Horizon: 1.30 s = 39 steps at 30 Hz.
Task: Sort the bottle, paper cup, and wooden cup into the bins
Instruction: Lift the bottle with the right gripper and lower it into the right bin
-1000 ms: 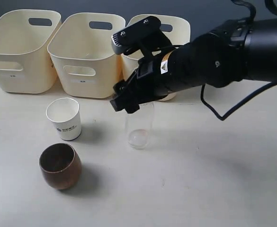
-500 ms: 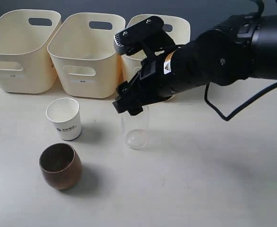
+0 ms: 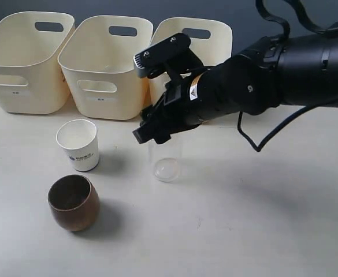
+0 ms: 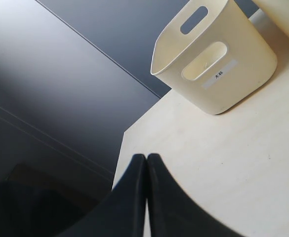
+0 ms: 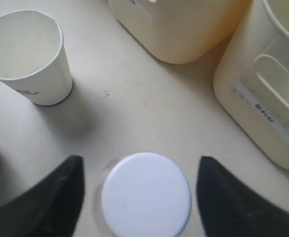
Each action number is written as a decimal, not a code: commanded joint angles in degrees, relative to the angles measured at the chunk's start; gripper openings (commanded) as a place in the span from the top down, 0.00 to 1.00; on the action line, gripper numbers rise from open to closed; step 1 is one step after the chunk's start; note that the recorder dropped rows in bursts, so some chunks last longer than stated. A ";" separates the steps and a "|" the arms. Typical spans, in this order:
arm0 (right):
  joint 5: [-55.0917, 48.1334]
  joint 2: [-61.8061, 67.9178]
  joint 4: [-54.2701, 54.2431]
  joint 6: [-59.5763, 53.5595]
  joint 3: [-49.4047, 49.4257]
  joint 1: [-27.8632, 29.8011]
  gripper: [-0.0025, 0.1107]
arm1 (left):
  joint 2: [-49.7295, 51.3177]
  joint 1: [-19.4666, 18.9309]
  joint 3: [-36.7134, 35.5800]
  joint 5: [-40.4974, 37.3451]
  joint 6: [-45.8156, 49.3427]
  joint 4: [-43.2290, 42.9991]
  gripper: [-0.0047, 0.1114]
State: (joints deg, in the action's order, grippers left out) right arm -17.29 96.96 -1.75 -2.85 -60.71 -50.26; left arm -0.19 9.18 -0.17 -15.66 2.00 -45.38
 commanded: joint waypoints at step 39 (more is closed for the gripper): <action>3.68 22.07 2.61 -0.03 -28.75 19.62 0.99 | 0.19 0.04 0.17 0.75 -0.48 -0.14 0.96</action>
State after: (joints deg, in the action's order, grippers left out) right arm -14.33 118.37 0.84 -2.56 -88.84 -30.98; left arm -0.19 9.18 -0.17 -15.66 2.00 -45.38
